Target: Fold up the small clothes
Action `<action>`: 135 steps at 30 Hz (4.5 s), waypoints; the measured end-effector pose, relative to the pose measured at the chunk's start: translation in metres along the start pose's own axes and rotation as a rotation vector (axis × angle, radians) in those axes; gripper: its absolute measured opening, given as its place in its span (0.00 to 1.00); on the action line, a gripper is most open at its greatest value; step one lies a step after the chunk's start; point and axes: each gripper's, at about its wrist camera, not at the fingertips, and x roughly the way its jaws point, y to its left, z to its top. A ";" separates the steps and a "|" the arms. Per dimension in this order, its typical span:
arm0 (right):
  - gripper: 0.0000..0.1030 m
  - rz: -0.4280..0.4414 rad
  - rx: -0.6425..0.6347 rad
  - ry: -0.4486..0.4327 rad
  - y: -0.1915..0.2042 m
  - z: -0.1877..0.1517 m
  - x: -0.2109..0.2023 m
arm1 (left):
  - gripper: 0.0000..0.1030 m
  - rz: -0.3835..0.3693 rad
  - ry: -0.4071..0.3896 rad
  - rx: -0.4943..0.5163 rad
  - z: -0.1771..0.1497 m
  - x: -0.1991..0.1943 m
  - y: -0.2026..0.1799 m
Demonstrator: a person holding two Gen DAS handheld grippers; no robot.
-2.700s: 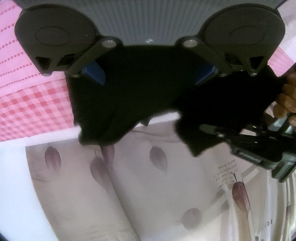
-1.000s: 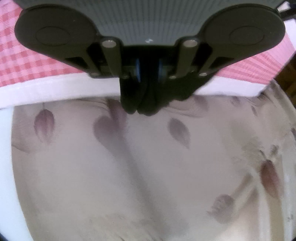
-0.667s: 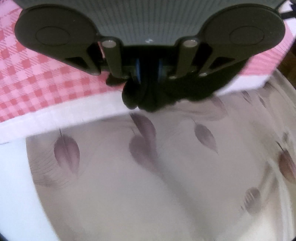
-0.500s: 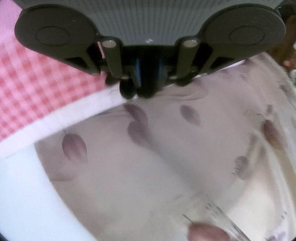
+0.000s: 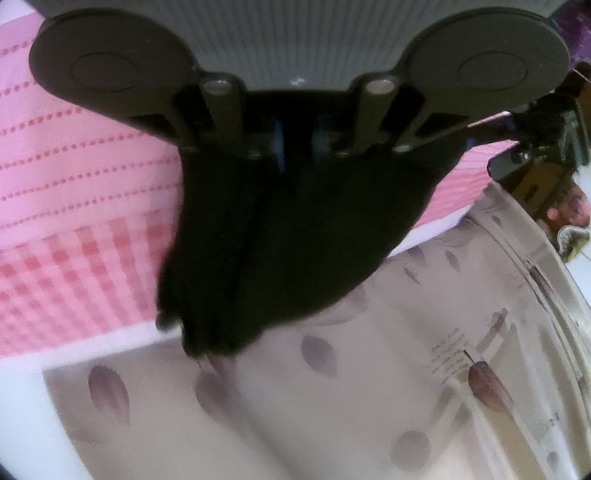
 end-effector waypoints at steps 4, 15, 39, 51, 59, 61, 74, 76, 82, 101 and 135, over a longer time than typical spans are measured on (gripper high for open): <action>0.07 -0.075 -0.105 -0.096 0.021 0.007 -0.036 | 1.00 0.013 -0.005 -0.006 0.000 0.000 0.002; 0.06 -0.114 -0.028 -0.046 -0.016 -0.015 -0.044 | 1.00 0.018 -0.014 0.041 0.000 -0.001 -0.008; 0.65 -0.147 -0.041 -0.088 -0.029 0.102 0.029 | 0.98 -0.179 0.213 0.262 -0.041 0.092 -0.093; 0.08 -0.299 -0.068 -0.084 -0.045 0.091 0.048 | 0.99 -0.243 0.276 0.291 -0.042 0.092 -0.091; 0.20 -0.136 0.168 -0.163 -0.077 0.081 0.026 | 0.99 -0.240 0.287 0.293 -0.040 0.092 -0.093; 0.20 -0.110 0.115 -0.221 -0.058 0.077 -0.002 | 0.99 -0.238 0.286 0.294 -0.039 0.093 -0.094; 0.10 -0.215 -0.042 -0.084 0.007 -0.031 -0.045 | 1.00 -0.124 0.232 0.303 -0.043 0.082 -0.098; 0.10 -0.211 -0.032 -0.082 0.007 -0.030 -0.045 | 1.00 -0.088 0.226 0.314 -0.043 0.082 -0.100; 0.10 -0.223 -0.037 -0.097 0.008 -0.035 -0.045 | 1.00 -0.031 0.238 0.361 -0.044 0.086 -0.107; 0.11 -0.271 -0.069 -0.095 0.016 -0.034 -0.037 | 1.00 0.027 0.239 0.441 -0.051 0.091 -0.117; 0.10 -0.276 0.057 -0.116 -0.056 0.093 0.077 | 1.00 0.020 0.270 0.481 -0.054 0.092 -0.122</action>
